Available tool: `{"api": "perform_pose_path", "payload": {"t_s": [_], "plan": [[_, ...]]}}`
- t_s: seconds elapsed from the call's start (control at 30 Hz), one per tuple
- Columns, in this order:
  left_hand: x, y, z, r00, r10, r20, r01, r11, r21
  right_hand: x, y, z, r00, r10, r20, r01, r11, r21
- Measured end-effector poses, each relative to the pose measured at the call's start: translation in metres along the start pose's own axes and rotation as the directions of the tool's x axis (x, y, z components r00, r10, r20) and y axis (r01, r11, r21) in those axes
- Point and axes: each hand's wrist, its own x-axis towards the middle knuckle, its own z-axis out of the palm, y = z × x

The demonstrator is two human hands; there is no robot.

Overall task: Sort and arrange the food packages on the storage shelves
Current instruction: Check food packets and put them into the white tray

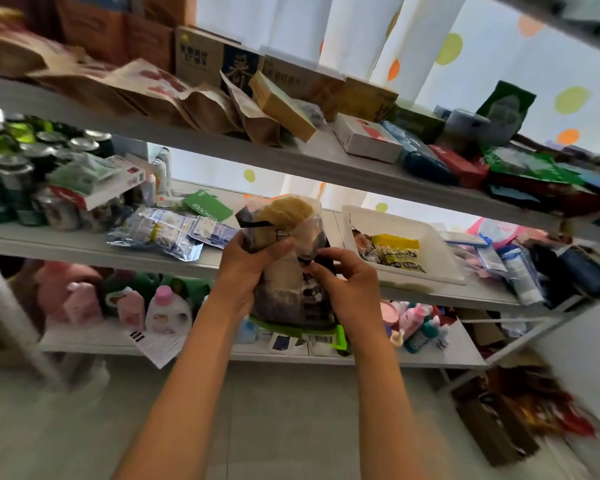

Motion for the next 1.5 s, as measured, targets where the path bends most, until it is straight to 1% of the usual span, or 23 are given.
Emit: {"api": "perform_pose_path", "payload": {"t_s": [0.1, 0.17, 0.3, 0.4, 0.5, 0.57, 0.6, 0.67, 0.73, 0.77, 0.8, 0.83, 0.87, 0.9, 0.97, 1.03, 1.13, 1.2, 1.23, 1.3, 1.37, 1.43, 1.5], "plan": [[-0.009, -0.001, 0.015, 1.0, 0.025, -0.011, -0.025, 0.999, 0.038, 0.002, 0.002, -0.013, 0.998, -0.067, 0.009, 0.068, 0.992, -0.105], [-0.017, -0.005, 0.026, 0.999, 0.033, -0.014, -0.031, 0.997, 0.074, 0.001, 0.004, -0.028, 0.994, -0.086, 0.072, 0.095, 0.985, -0.142], [-0.03, -0.019, 0.036, 1.0, -0.018, 0.003, 0.017, 0.994, 0.105, -0.012, 0.003, -0.068, 0.974, -0.082, 0.21, 0.128, 0.968, -0.216], [-0.04, -0.031, 0.045, 0.999, -0.051, -0.005, 0.051, 0.979, 0.195, -0.02, 0.001, -0.109, 0.958, -0.09, 0.272, 0.151, 0.965, -0.215], [-0.054, -0.036, 0.058, 0.997, -0.078, 0.03, 0.07, 0.977, 0.201, -0.027, 0.001, -0.128, 0.955, -0.085, 0.284, 0.141, 0.973, -0.181], [-0.06, -0.039, 0.066, 0.993, -0.097, 0.06, 0.085, 0.98, 0.178, -0.033, 0.007, -0.131, 0.971, -0.073, 0.226, 0.101, 0.988, -0.116], [-0.063, -0.042, 0.07, 0.993, -0.099, 0.062, 0.087, 0.983, 0.164, -0.035, 0.012, -0.132, 0.979, -0.06, 0.195, 0.072, 0.996, -0.055], [-0.068, -0.048, 0.077, 0.995, -0.087, 0.057, 0.08, 0.99, 0.116, -0.04, 0.022, -0.135, 0.99, -0.011, 0.143, -0.013, 0.987, 0.16], [-0.071, -0.053, 0.081, 0.996, -0.066, 0.066, 0.062, 0.996, 0.066, -0.045, 0.028, -0.134, 0.989, 0.078, 0.126, -0.122, 0.908, 0.401], [-0.073, -0.054, 0.083, 0.996, -0.052, 0.075, 0.047, 0.997, 0.063, -0.047, 0.032, -0.133, 0.986, 0.114, 0.125, -0.161, 0.864, 0.478], [-0.074, -0.056, 0.084, 0.996, -0.04, 0.081, 0.033, 0.996, 0.083, -0.049, 0.034, -0.133, 0.981, 0.152, 0.124, -0.195, 0.826, 0.529], [-0.075, -0.056, 0.086, 0.996, -0.031, 0.08, 0.021, 0.993, 0.113, -0.05, 0.036, -0.133, 0.974, 0.196, 0.117, -0.228, 0.811, 0.539], [-0.075, -0.057, 0.086, 0.997, -0.018, 0.074, 0.007, 0.989, 0.149, -0.049, 0.037, -0.134, 0.966, 0.235, 0.11, -0.258, 0.828, 0.498], [-0.076, -0.058, 0.087, 0.998, -0.01, 0.067, -0.003, 0.982, 0.188, -0.049, 0.037, -0.138, 0.962, 0.248, 0.113, -0.273, 0.873, 0.404], [-0.078, -0.058, 0.09, 0.998, -0.006, 0.061, -0.009, 0.968, 0.25, -0.049, 0.039, -0.147, 0.956, 0.217, 0.197, -0.259, 0.941, 0.217], [-0.081, -0.058, 0.092, 0.997, -0.015, 0.073, -0.007, 0.955, 0.295, -0.05, 0.038, -0.153, 0.937, 0.205, 0.284, -0.252, 0.957, 0.143], [-0.086, -0.058, 0.098, 0.992, -0.032, 0.122, -0.018, 0.921, 0.388, -0.051, 0.037, -0.154, 0.909, 0.259, 0.327, -0.28, 0.96, 0.017], [-0.09, -0.058, 0.103, 0.983, -0.049, 0.175, -0.038, 0.887, 0.459, -0.053, 0.039, -0.149, 0.884, 0.278, 0.376, -0.257, 0.961, -0.105], [-0.091, -0.059, 0.104, 0.979, -0.06, 0.195, -0.04, 0.88, 0.473, -0.055, 0.04, -0.147, 0.882, 0.275, 0.383, -0.24, 0.961, -0.137], [-0.09, -0.058, 0.103, 0.975, -0.076, 0.208, -0.035, 0.875, 0.482, -0.058, 0.041, -0.146, 0.886, 0.275, 0.374, -0.249, 0.961, -0.118], [-0.088, -0.057, 0.101, 0.972, -0.084, 0.218, -0.038, 0.864, 0.502, -0.059, 0.041, -0.148, 0.874, 0.284, 0.394, -0.267, 0.959, -0.099], [-0.087, -0.056, 0.101, 0.969, -0.092, 0.228, -0.045, 0.844, 0.534, -0.059, 0.04, -0.151, 0.859, 0.312, 0.407, -0.307, 0.948, -0.08], [-0.086, -0.056, 0.1, 0.97, -0.091, 0.224, -0.047, 0.838, 0.544, -0.057, 0.043, -0.152, 0.861, 0.341, 0.378, -0.359, 0.933, -0.022]]}}
